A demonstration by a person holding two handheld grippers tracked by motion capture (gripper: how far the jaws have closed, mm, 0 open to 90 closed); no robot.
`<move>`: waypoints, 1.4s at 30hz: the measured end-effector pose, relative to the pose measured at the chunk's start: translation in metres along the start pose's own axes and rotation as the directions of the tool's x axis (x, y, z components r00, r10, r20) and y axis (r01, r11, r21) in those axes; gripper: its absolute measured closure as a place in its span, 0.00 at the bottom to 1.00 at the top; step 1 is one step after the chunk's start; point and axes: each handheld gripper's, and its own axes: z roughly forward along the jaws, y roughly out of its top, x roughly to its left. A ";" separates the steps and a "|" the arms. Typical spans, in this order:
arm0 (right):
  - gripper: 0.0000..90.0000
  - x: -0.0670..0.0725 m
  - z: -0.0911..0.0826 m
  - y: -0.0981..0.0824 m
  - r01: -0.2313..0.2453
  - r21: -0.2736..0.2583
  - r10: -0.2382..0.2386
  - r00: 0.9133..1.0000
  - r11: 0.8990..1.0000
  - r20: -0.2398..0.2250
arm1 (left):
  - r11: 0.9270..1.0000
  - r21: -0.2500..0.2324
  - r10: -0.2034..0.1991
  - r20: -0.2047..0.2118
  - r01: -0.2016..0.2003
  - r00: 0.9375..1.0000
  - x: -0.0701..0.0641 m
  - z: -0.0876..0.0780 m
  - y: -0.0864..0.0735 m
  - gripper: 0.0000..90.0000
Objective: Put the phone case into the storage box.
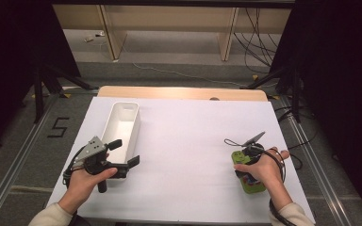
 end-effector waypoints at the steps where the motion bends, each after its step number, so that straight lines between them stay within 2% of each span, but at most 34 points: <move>1: 0.08 0.000 0.001 0.000 -0.001 -0.002 0.001 1.000 1.000 0.004 | 1.000 0.000 0.000 0.000 0.000 1.000 0.000 0.000 0.000 0.02; 13: 0.08 -0.001 0.006 0.002 -0.009 0.023 0.008 1.000 1.000 0.015 | 1.000 0.001 0.000 0.002 0.000 1.000 0.000 0.000 0.000 0.02; 18: 0.08 -0.002 0.008 0.003 -0.018 0.035 0.018 1.000 0.999 -0.004 | 1.000 0.001 0.000 0.002 0.000 1.000 0.000 0.000 0.000 0.02; 32: 0.09 -0.001 0.010 0.004 -0.041 0.037 0.040 0.999 0.998 0.003 | 1.000 0.002 0.003 0.003 -0.003 1.000 0.000 0.000 0.000 0.02; 42: 0.13 -0.001 0.010 0.005 -0.041 0.045 0.041 0.999 0.998 0.002 | 1.000 0.002 0.003 0.003 -0.003 1.000 0.000 0.000 0.000 0.02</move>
